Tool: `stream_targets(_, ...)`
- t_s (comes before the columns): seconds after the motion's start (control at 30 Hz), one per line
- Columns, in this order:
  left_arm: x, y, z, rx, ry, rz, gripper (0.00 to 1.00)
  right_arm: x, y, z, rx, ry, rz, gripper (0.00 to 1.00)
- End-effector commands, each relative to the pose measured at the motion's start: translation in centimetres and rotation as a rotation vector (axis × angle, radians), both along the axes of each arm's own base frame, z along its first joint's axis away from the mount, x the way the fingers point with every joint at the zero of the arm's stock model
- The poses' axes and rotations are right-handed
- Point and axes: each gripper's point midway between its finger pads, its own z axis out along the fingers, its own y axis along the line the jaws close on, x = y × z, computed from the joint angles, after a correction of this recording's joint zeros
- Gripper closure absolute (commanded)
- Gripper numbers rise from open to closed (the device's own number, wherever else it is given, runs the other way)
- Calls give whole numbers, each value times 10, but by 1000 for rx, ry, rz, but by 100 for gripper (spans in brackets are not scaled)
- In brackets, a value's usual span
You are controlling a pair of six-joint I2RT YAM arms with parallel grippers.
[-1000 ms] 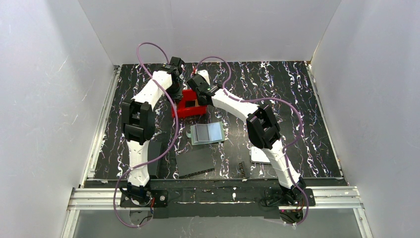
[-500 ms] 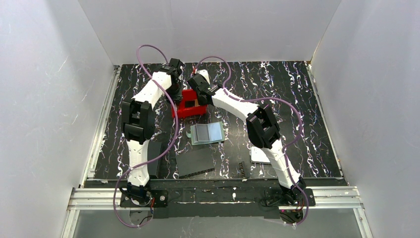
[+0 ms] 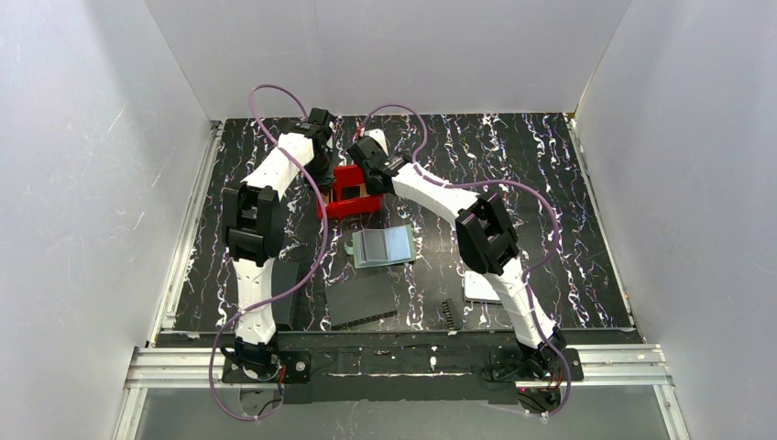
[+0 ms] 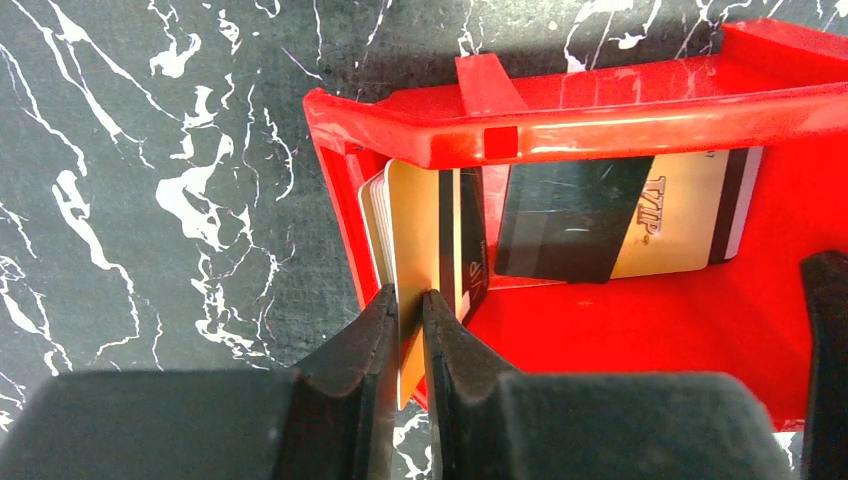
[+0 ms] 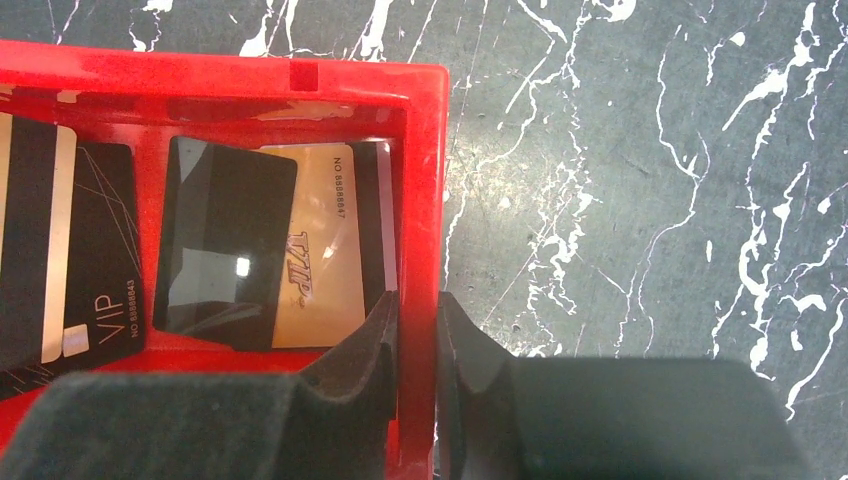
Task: Put the credit cards into the card holder
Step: Pick up the credit card from the storage box.
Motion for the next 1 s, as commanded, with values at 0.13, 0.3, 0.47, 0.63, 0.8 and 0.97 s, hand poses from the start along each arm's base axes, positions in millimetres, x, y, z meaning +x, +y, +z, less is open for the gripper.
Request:
stream_targets(0.13, -8, 21, 31, 50, -42, 17, 92, 4, -17, -3, -98, -2, 4, 99)
stream_targets(0.3, -4, 13, 70, -15, -126, 26, 95, 4, -12, 0, -78, 1, 28, 96)
stream_targets(0.47, -1, 4, 118, -91, -228, 30, 97, 7, -3, 21, -21, -15, 60, 83)
stream_targets(0.63, -12, -1, 165, -221, -320, 29, 100, 0, 4, 67, 54, -26, 109, 59)
stream_targets(0.8, -27, -20, 213, -546, -445, -4, 100, -26, 5, 129, 157, -60, 238, 27)
stream_targets(0.97, -41, -51, 257, -948, -621, -94, 100, -72, 15, 157, 457, -2, 474, 19)
